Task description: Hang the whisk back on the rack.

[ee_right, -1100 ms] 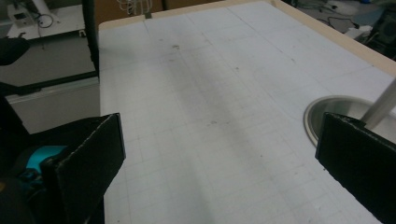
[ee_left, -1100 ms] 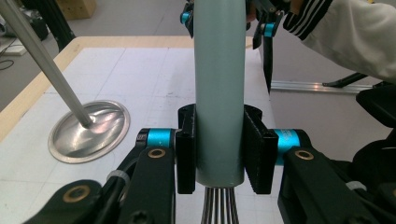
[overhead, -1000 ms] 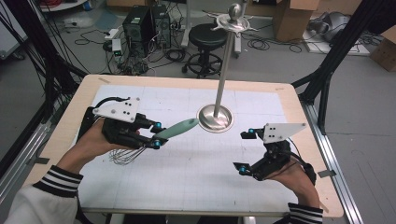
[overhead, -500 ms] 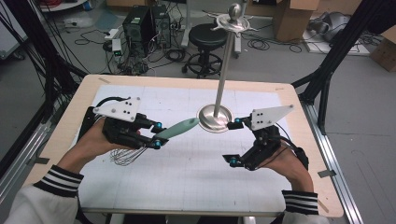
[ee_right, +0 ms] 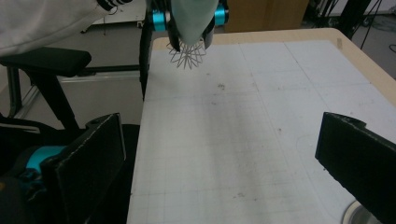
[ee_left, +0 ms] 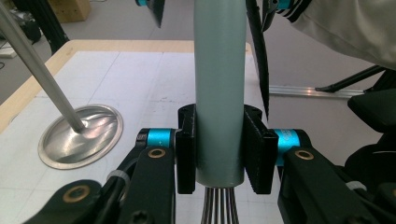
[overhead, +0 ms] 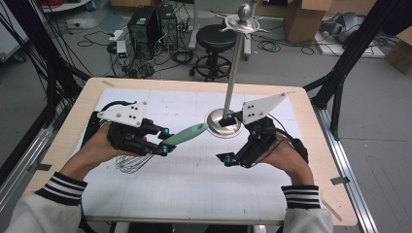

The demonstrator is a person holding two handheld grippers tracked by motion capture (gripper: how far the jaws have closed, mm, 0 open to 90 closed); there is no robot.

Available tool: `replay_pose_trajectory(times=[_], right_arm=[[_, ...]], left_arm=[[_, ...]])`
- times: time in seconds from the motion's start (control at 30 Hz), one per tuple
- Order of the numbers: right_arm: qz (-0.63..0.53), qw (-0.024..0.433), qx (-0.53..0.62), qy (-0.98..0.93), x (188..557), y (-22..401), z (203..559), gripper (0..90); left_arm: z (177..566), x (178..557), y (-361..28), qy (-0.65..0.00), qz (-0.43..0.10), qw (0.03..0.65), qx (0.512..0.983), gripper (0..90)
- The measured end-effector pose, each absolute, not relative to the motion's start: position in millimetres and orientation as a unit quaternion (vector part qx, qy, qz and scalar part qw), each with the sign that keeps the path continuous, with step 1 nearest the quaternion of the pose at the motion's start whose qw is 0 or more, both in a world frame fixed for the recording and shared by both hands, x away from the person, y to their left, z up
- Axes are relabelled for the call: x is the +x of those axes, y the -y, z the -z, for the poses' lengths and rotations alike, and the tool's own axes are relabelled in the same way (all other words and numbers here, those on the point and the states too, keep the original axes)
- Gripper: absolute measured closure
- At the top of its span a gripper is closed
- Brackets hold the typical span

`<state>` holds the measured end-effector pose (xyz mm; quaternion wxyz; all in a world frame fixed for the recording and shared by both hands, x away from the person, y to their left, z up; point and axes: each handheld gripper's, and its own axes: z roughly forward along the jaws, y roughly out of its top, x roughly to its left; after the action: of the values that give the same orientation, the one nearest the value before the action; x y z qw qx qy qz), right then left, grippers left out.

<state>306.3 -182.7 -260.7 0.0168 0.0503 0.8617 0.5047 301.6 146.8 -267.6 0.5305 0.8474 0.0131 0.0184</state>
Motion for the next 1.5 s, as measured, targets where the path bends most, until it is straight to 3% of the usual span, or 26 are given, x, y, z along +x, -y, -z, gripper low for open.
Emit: replay_pose_trajectory(times=[0.53,0.77,0.93,1.33,1.5], right_arm=[[-0.531,-0.001,0.014,-0.847,309,147,246,0.7],[-0.536,-0.009,-0.004,-0.844,308,134,240,6.7],[-0.551,-0.013,-0.017,-0.834,308,129,235,23.1],[-0.562,0.001,-0.039,-0.826,306,122,233,45.1],[-0.571,0.014,-0.038,-0.82,305,122,232,60.3]], left_arm=[[264,299,-152,-0.01,-0.019,0.542,0.84,69.2],[263,299,-154,-0.007,-0.017,0.549,0.836,69.2],[262,298,-155,-0.005,-0.019,0.55,0.835,69.2],[261,297,-155,-0.002,-0.016,0.555,0.832,69.2],[261,297,-155,-0.003,-0.016,0.556,0.831,69.3]])
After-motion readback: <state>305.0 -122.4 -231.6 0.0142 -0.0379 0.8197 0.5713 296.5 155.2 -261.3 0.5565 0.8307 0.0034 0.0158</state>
